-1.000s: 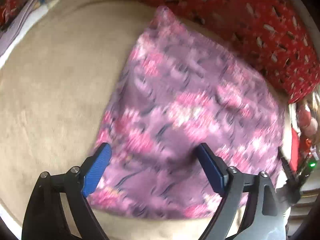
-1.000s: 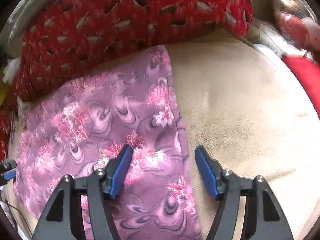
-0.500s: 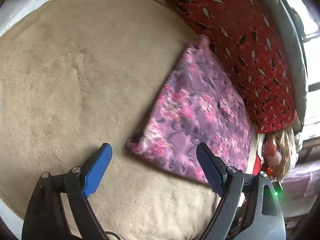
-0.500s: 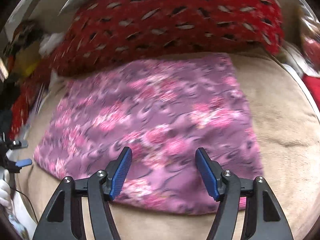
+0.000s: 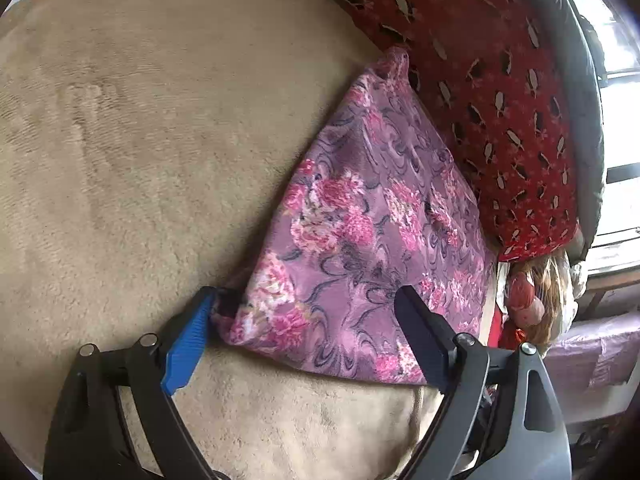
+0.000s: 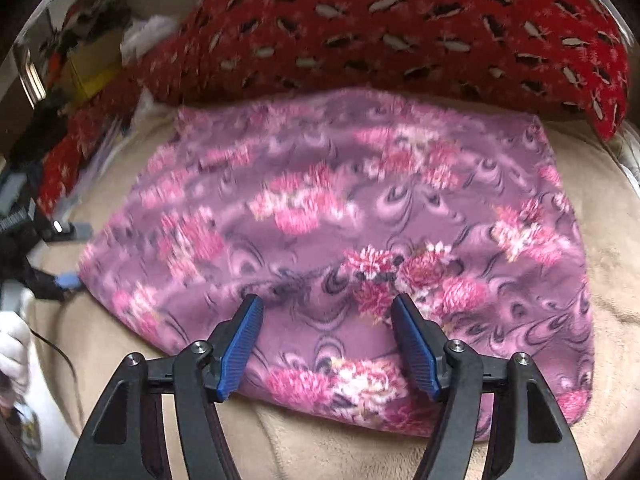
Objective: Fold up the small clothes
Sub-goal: 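Grasp the garment end with the left gripper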
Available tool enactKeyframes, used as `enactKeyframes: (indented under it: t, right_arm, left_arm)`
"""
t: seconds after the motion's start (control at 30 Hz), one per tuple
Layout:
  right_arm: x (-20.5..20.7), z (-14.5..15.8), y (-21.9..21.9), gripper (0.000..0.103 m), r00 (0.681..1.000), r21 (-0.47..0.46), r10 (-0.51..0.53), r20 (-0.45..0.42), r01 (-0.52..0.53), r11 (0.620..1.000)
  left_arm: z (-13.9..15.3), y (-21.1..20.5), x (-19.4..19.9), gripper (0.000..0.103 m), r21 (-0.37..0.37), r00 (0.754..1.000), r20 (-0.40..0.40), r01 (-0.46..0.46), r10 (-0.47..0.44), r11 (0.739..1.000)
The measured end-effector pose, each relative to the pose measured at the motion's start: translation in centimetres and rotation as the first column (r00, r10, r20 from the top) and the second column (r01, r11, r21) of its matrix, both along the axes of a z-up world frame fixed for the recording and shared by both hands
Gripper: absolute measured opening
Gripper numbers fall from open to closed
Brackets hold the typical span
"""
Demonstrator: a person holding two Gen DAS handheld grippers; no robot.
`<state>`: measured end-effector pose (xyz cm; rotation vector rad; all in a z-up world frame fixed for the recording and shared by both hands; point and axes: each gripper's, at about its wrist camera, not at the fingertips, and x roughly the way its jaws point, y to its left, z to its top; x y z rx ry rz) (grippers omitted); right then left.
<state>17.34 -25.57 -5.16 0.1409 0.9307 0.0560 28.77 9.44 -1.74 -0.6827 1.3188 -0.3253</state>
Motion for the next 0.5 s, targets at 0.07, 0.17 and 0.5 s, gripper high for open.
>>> enactKeyframes:
  t: [0.07, 0.17, 0.5]
  right_arm:
    - [-0.3, 0.2, 0.2, 0.070, 1.000, 0.000, -0.003, 0.022, 0.003, 1.000]
    - [-0.4, 0.6, 0.4, 0.070, 1.000, 0.019, 0.011, 0.025, -0.011, 1.000]
    - [-1.0, 1.4, -1.2, 0.069, 0.998, 0.057, -0.041, 0.053, 0.038, 0.998]
  left_arm:
    - [-0.1, 0.0, 0.1, 0.088, -0.015, 1.000, -0.002, -0.002, 0.002, 1.000]
    - [-0.2, -0.1, 0.3, 0.089, -0.052, 1.000, -0.012, -0.008, 0.008, 0.999]
    - [-0.1, -2.8, 2.7, 0.089, -0.061, 0.999, -0.026, 0.044, -0.045, 0.997]
